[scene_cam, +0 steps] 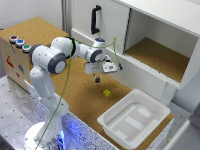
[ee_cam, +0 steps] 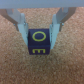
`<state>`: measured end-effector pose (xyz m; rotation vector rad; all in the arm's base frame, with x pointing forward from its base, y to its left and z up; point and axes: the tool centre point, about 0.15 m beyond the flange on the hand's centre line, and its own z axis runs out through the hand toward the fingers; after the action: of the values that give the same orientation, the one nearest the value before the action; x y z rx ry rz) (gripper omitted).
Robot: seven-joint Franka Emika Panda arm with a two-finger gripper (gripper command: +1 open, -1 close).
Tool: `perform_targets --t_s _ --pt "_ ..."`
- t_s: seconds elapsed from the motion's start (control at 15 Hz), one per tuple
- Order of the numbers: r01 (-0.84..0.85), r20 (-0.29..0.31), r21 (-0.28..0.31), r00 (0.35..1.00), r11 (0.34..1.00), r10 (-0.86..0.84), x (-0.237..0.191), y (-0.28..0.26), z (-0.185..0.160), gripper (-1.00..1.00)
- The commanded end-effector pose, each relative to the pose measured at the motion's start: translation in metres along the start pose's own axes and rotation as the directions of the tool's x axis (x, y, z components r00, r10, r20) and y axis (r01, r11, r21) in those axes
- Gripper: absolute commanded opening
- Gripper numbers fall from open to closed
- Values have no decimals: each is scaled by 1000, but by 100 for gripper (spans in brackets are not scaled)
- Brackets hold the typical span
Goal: Place the purple object on the table
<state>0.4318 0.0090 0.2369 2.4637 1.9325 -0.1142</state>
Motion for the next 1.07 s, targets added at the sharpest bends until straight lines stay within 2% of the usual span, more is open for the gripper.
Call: perform_targets --t_s 0.0,0.13,0.53,0.6,0.73,1.0 --pt "221 -56 13 974 975 -220 2 -9 23 -100" --pt "231 -53 35 972 972 -229 2 -10 29 -100" --pt "229 -51 33 973 973 -227 3 -12 29 -100" --pt "203 -3 46 979 978 -204 0 -13 20 100" --pt "169 -27 11 985 986 -168 14 -36 16 100" --pt "112 -114 -28 987 993 -115 11 -48 -24 100"
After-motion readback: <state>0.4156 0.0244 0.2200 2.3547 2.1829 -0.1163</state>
